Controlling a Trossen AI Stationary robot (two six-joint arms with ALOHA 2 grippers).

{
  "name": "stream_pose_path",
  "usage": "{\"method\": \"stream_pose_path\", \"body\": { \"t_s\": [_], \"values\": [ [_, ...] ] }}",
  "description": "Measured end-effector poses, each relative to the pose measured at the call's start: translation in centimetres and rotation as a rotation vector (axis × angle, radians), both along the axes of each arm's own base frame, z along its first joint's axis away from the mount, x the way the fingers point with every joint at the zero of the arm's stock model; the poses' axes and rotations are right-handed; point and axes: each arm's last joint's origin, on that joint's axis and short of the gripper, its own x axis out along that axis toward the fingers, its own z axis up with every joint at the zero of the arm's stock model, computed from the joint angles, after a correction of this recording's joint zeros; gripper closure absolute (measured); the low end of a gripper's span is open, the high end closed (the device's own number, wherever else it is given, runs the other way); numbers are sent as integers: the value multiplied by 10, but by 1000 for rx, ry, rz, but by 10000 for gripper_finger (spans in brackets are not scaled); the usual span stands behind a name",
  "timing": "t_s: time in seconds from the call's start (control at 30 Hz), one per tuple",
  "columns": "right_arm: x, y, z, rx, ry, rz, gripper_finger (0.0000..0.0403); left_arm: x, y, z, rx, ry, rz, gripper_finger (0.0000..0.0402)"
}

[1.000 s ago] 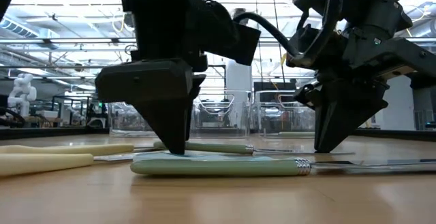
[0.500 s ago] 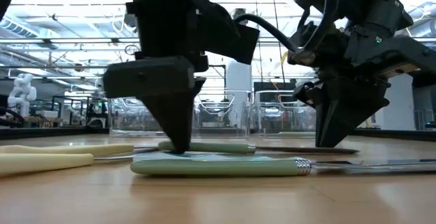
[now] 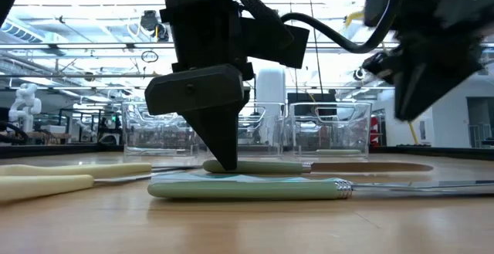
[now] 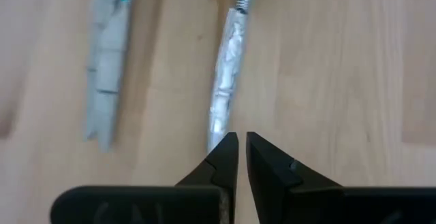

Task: Sort silverware by color (type)
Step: Put the green knife into the right transparent bin

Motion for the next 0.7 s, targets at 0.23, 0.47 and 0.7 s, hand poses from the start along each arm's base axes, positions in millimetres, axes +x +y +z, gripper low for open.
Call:
{"method": "stream_pose_path", "body": {
  "t_s": [0.23,0.47,0.7],
  "values": [
    [-21,10,11,-117,-21,-40,378,4,8,1,-18,10,2,364],
    [-21,20,6,-143,-28,-6,378,9,22,1,-39,20,11,364],
    [-9,27,-15,-195,-14,8,362,11,29,1,-62,29,21,365]
  ]
}}
